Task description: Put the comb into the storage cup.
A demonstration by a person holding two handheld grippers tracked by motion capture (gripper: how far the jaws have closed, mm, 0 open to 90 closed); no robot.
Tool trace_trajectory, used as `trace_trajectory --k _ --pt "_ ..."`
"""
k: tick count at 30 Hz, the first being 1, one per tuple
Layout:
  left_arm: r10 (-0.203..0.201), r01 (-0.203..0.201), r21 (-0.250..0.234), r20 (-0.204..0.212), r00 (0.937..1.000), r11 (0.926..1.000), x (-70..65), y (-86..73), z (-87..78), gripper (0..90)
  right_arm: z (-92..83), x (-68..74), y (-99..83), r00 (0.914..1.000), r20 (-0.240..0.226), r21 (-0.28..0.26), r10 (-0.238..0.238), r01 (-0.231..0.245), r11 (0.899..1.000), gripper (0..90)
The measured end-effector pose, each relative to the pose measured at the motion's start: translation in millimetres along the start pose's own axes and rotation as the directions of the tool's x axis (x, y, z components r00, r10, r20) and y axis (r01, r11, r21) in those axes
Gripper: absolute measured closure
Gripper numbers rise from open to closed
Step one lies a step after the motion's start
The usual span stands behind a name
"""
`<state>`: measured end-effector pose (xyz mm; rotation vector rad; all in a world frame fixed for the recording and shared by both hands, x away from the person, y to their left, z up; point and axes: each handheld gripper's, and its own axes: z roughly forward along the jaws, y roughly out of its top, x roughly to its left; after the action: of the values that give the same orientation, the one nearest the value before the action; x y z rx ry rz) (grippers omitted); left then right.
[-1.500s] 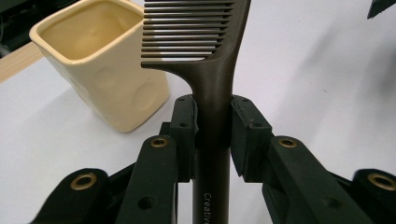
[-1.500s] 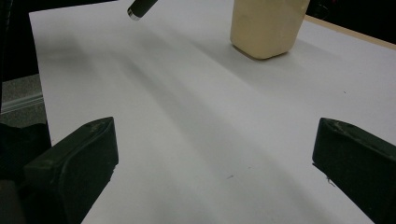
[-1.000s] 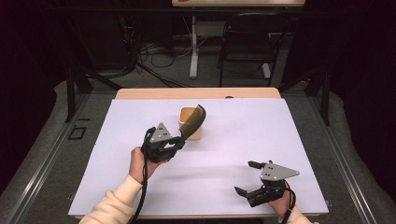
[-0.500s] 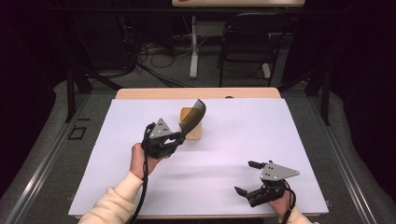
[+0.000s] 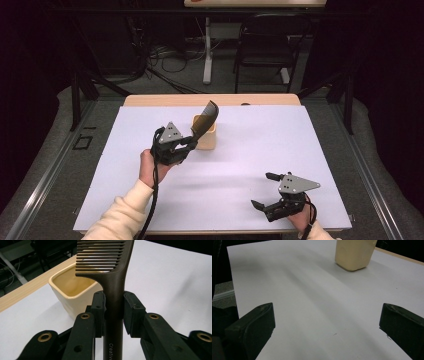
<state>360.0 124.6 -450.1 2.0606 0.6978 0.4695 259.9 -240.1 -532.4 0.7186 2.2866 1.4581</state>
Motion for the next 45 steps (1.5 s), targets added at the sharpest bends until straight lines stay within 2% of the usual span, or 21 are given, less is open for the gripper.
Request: trace_trajectory --k 22,45 --pt "0.0 0.0 -0.026 -0.025 0.9997 0.9997 8.1 13.2 0.2 72.8 0.1 0.0 -0.1 1.0 -0.001 0.001 0.002 -0.002 1.0 0.0" --pt "-0.023 0.019 -0.069 -0.062 0.9978 0.9975 21.6 26.0 2.6 72.9 0.1 -0.2 -0.1 1.0 -0.001 0.001 0.001 -0.001 1.0 0.0"
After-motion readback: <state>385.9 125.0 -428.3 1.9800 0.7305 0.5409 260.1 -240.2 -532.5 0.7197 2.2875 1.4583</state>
